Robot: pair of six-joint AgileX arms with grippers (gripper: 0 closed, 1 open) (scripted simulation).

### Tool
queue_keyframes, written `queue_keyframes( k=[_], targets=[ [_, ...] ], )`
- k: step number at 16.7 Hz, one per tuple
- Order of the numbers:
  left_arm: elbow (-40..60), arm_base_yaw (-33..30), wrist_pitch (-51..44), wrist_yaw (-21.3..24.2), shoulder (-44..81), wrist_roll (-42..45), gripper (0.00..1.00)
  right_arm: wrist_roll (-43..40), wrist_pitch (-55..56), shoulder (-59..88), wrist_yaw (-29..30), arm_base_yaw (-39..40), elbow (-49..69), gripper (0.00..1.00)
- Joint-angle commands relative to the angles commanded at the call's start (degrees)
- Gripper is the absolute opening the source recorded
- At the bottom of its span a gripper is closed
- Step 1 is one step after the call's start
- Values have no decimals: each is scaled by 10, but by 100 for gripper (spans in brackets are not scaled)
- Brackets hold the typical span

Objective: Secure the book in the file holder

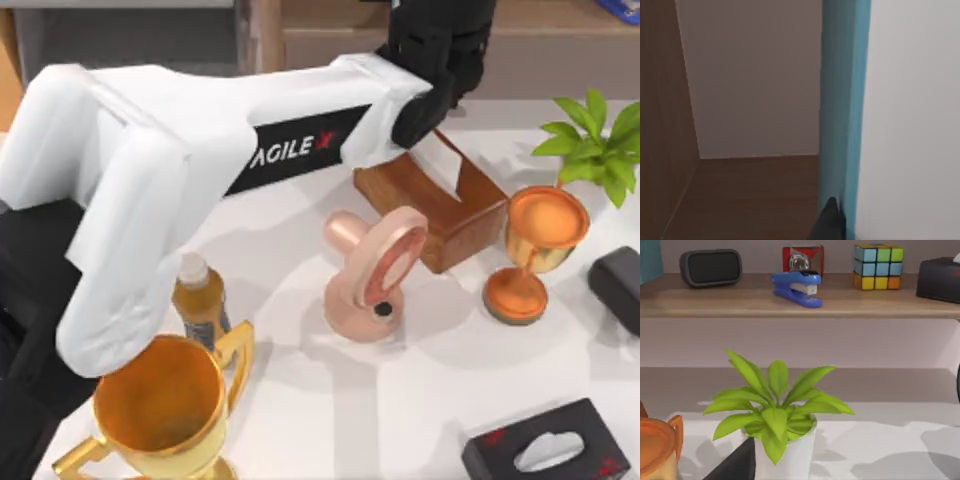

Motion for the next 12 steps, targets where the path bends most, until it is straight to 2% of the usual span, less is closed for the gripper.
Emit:
queue_keyframes(
  k=[5, 12],
  targets=[
    [-143, -11, 1, 42, -111, 120, 0, 0, 0, 0, 0, 0, 0, 100],
    [-432, -14, 10, 126, -330, 357, 0, 0, 0, 0, 0, 0, 0, 100]
  ],
)
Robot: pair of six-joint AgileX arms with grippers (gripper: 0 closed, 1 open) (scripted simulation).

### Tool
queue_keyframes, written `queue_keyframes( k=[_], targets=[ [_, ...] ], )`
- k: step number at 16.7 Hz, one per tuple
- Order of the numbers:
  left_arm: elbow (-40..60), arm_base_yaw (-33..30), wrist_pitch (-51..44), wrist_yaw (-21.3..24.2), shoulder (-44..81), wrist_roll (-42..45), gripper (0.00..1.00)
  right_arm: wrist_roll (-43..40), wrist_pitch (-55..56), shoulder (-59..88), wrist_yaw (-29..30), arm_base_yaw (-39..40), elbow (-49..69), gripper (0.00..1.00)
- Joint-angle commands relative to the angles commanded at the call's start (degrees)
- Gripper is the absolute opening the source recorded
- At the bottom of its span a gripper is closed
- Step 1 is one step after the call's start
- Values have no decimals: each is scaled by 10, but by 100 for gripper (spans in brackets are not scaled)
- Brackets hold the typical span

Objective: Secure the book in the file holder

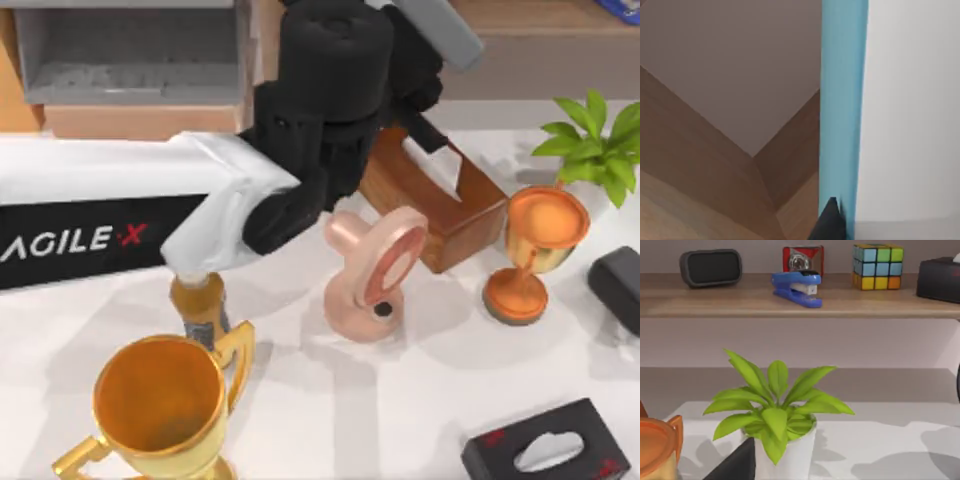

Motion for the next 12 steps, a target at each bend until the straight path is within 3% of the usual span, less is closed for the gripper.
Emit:
queue_keyframes(
  k=[6, 12],
  targets=[
    [-213, 77, 25, 67, -135, 210, 0, 0, 0, 0, 0, 0, 0, 100],
    [-305, 225, 73, 114, -148, 382, 0, 0, 0, 0, 0, 0, 0, 100]
  ],
)
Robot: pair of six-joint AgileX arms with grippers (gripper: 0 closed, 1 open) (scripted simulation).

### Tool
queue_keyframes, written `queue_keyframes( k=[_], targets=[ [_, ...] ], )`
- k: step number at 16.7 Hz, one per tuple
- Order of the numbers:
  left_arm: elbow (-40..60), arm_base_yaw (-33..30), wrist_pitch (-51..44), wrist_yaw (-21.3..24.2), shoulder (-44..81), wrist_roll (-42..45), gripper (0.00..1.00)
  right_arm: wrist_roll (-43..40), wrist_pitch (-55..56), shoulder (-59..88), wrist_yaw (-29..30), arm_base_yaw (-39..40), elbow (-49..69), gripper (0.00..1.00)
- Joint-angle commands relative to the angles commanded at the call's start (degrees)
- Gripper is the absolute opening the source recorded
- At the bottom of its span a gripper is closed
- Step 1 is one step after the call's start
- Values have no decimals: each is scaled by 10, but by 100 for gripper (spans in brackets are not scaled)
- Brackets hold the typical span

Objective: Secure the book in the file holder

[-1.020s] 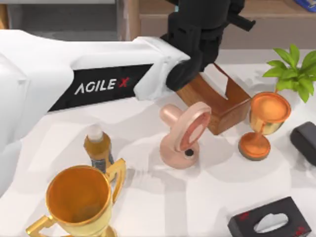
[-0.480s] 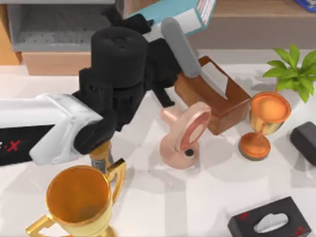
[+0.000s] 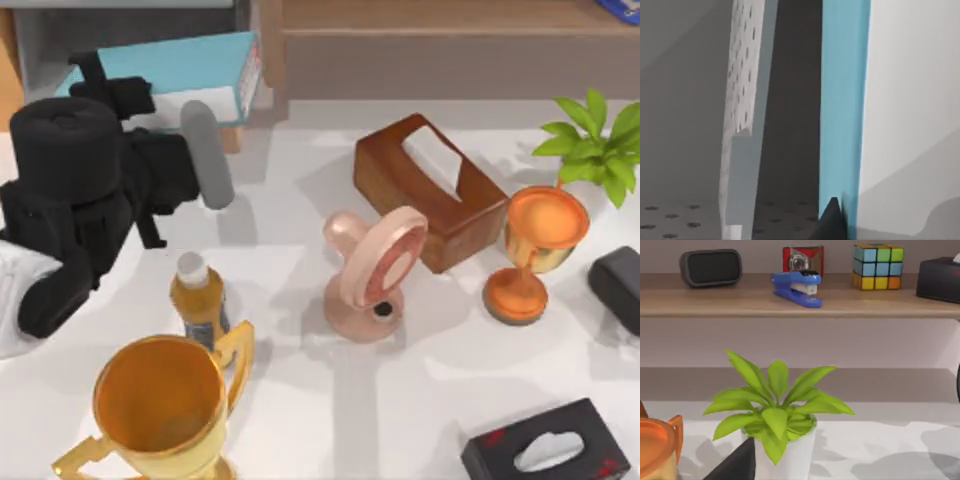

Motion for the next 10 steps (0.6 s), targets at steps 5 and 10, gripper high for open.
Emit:
queue_keyframes(
  k=[5, 10],
  targets=[
    [32, 79, 47, 37, 73, 81, 0, 0, 0, 0, 0, 0, 0, 100],
    [66, 96, 68, 57, 129, 104, 0, 0, 0, 0, 0, 0, 0, 100]
  ],
)
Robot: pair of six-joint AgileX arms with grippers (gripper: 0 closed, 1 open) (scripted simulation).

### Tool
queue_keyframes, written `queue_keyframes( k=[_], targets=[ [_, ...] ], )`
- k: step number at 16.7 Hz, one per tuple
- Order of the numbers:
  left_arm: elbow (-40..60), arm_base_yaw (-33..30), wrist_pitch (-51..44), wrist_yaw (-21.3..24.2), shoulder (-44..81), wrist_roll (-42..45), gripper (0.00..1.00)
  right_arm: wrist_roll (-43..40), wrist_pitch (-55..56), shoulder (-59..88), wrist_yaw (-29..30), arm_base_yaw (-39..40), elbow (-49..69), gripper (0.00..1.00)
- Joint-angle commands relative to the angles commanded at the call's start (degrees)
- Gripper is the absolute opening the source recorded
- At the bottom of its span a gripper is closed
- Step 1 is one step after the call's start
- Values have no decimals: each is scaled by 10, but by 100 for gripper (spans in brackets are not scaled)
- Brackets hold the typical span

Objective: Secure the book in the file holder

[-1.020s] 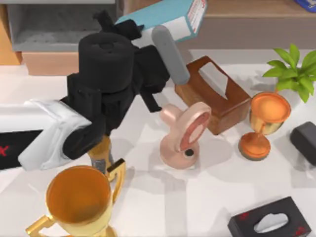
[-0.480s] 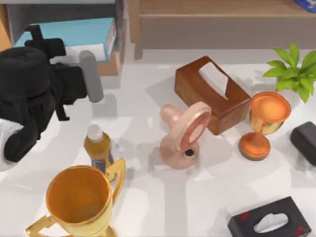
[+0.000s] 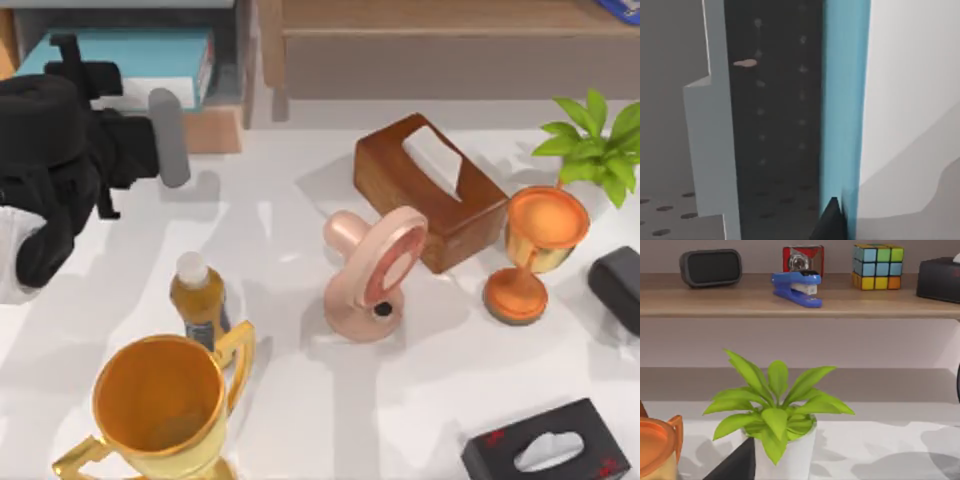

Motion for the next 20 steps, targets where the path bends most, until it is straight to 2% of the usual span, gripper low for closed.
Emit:
queue_keyframes(
  k=[18, 20],
  targets=[
    [67, 9, -6, 10, 60, 3, 0, 0, 0, 0, 0, 0, 0, 100],
    [67, 9, -6, 10, 60, 3, 15, 0, 0, 0, 0, 0, 0, 100]
  ],
)
